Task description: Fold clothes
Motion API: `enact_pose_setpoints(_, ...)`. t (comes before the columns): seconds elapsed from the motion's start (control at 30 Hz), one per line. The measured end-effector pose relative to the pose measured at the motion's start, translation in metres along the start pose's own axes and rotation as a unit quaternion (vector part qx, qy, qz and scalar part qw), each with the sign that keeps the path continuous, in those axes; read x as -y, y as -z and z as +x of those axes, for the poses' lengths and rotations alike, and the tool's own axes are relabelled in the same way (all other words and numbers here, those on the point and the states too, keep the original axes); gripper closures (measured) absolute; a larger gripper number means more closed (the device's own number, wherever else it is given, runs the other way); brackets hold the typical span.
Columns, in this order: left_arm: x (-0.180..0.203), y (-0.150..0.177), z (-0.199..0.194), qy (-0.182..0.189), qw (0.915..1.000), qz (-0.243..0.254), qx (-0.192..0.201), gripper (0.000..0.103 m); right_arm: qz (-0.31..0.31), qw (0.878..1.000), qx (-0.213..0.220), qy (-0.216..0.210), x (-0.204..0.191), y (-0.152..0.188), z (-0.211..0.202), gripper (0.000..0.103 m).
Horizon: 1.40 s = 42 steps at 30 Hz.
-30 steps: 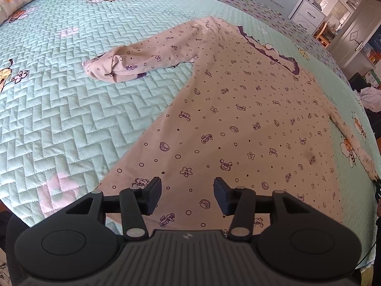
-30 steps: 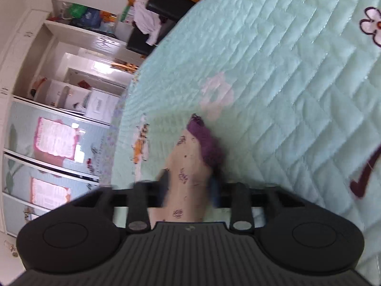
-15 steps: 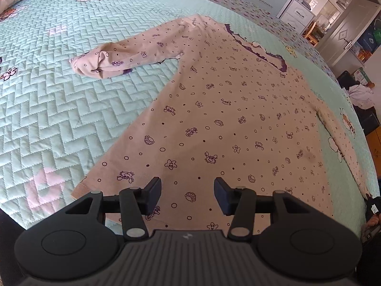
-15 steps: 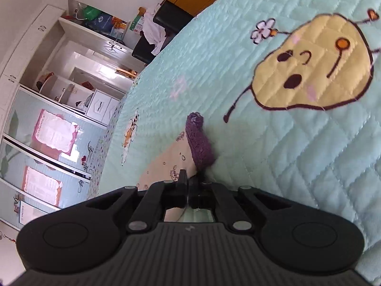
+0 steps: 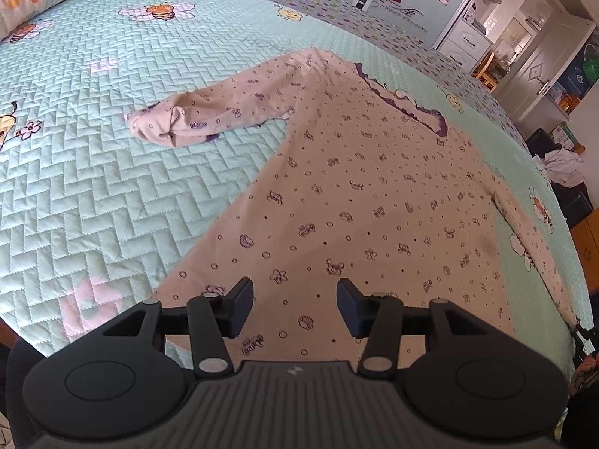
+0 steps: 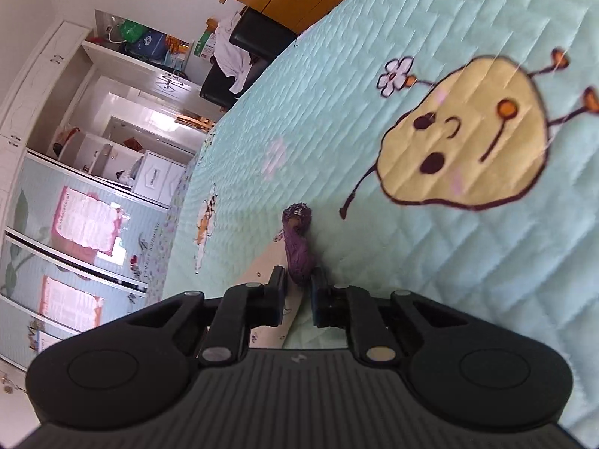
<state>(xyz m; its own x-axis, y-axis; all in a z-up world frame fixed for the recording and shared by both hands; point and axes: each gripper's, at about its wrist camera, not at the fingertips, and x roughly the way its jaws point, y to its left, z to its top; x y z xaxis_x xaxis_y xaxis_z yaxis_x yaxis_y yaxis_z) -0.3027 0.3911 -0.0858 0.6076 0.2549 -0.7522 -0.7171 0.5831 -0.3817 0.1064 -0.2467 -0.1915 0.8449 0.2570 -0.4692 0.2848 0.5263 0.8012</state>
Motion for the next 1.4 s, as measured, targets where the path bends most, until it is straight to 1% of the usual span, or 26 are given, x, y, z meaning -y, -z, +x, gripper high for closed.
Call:
enact_pose_setpoints(0.07, -0.009, -0.007, -0.002, -0.001, 0.9998, -0.015, 0.012, 0.051, -0.023, 0.999, 0.018, 0.016, -0.009, 0.003, -0.016, 0.085)
enact_pose_setpoints(0.1, -0.014, -0.010, -0.003, -0.001, 0.9996, -0.022, 0.019, 0.051, -0.034, 0.999, 0.025, 0.011, -0.013, 0.007, -0.026, 0.083)
enact_pose_setpoints(0.17, -0.023, -0.016, -0.005, -0.002, 0.9988, -0.036, 0.031, 0.049, -0.062, 0.998, 0.022, -0.013, -0.020, 0.021, -0.043, 0.073)
enact_pose_setpoints(0.23, -0.032, -0.023, -0.007, -0.003, 0.9977, -0.051, 0.044, 0.046, -0.091, 0.995, -0.005, -0.036, -0.024, 0.042, -0.054, 0.061)
enact_pose_setpoints(0.27, -0.036, -0.026, -0.008, -0.003, 0.9971, -0.058, 0.050, 0.046, -0.101, 0.994, -0.023, -0.045, -0.023, 0.054, -0.057, 0.058)
enact_pose_setpoints(0.37, -0.058, -0.036, -0.002, -0.002, 0.9937, -0.098, 0.056, 0.045, -0.115, 0.988, -0.085, -0.060, -0.014, 0.094, -0.054, 0.058)
enact_pose_setpoints(0.43, -0.079, -0.042, 0.011, -0.003, 0.9895, -0.134, 0.053, 0.045, -0.137, 0.986, -0.080, -0.057, -0.016, 0.105, -0.057, 0.058)
enact_pose_setpoints(0.53, -0.108, -0.051, 0.032, 0.004, 0.9808, -0.189, 0.050, 0.045, -0.158, 0.982, -0.084, -0.056, -0.022, 0.108, -0.055, 0.052)
enact_pose_setpoints(0.67, -0.137, -0.061, 0.062, 0.053, 0.9605, -0.270, 0.042, 0.044, -0.184, 0.978, -0.079, -0.049, -0.026, 0.115, -0.058, 0.051)
enact_pose_setpoints(0.7, -0.140, -0.065, 0.067, 0.058, 0.9575, -0.279, 0.044, 0.044, -0.192, 0.977, -0.077, -0.046, -0.027, 0.117, -0.060, 0.051)
enact_pose_setpoints(0.77, -0.139, -0.078, 0.073, 0.052, 0.9565, -0.282, 0.054, 0.043, -0.204, 0.975, -0.073, -0.043, -0.029, 0.120, -0.059, 0.048)
enact_pose_setpoints(0.8, -0.139, -0.084, 0.076, 0.050, 0.9560, -0.283, 0.059, 0.045, -0.209, 0.974, -0.072, -0.041, -0.031, 0.122, -0.058, 0.047)
enact_pose_setpoints(0.83, -0.139, -0.090, 0.079, 0.047, 0.9554, -0.284, 0.064, 0.054, -0.215, 0.973, -0.070, -0.040, -0.033, 0.124, -0.057, 0.044)
enact_pose_setpoints(0.87, -0.139, -0.097, 0.082, 0.044, 0.9548, -0.286, 0.070, 0.089, -0.223, 0.972, -0.069, -0.038, -0.036, 0.126, -0.056, 0.041)
enact_pose_setpoints(0.93, -0.138, -0.109, 0.088, 0.039, 0.9535, -0.288, 0.080, 0.092, -0.241, 0.968, -0.067, -0.034, -0.041, 0.131, -0.052, 0.037)
enact_pose_setpoints(0.97, -0.134, -0.116, 0.080, 0.026, 0.9559, -0.274, 0.103, 0.092, -0.247, 0.966, -0.066, -0.032, -0.043, 0.133, -0.052, 0.036)
enact_pose_setpoints(1.0, -0.124, -0.122, 0.060, 0.002, 0.9600, -0.241, 0.143, 0.092, -0.253, 0.965, -0.065, -0.029, -0.044, 0.134, -0.052, 0.036)
enact_pose_setpoints(1.03, -0.113, -0.127, 0.038, -0.025, 0.9613, -0.201, 0.186, 0.091, -0.254, 0.965, -0.065, -0.029, -0.045, 0.134, -0.053, 0.036)
enact_pose_setpoints(1.1, -0.099, -0.130, 0.010, -0.103, 0.9563, -0.150, 0.229, 0.076, -0.257, 0.964, -0.063, -0.028, -0.045, 0.135, -0.053, 0.036)
enact_pose_setpoints(1.13, -0.093, -0.131, -0.002, -0.145, 0.9503, -0.128, 0.243, 0.052, -0.261, 0.963, -0.062, -0.027, -0.046, 0.136, -0.052, 0.035)
enact_pose_setpoints(1.17, -0.094, -0.130, -0.007, -0.175, 0.9449, -0.119, 0.250, 0.034, -0.266, 0.962, -0.062, -0.026, -0.047, 0.138, -0.052, 0.033)
enact_pose_setpoints(1.2, -0.099, -0.127, -0.009, -0.196, 0.9408, -0.119, 0.250, 0.030, -0.270, 0.960, -0.061, -0.026, -0.048, 0.139, -0.051, 0.031)
enact_pose_setpoints(1.23, -0.106, -0.124, -0.007, -0.206, 0.9404, -0.128, 0.239, 0.029, -0.278, 0.958, -0.060, -0.023, -0.050, 0.141, -0.051, 0.029)
enact_pose_setpoints(1.3, -0.129, -0.113, 0.002, -0.196, 0.9453, -0.171, 0.196, 0.029, -0.295, 0.954, -0.057, -0.017, -0.053, 0.145, -0.051, 0.029)
enact_pose_setpoints(1.33, -0.143, -0.103, 0.007, -0.166, 0.9475, -0.212, 0.173, 0.030, -0.294, 0.954, -0.057, -0.018, -0.053, 0.145, -0.052, 0.029)
enact_pose_setpoints(1.4, -0.167, -0.083, 0.018, -0.102, 0.9424, -0.287, 0.139, 0.032, -0.287, 0.956, -0.058, -0.022, -0.051, 0.143, -0.053, 0.029)
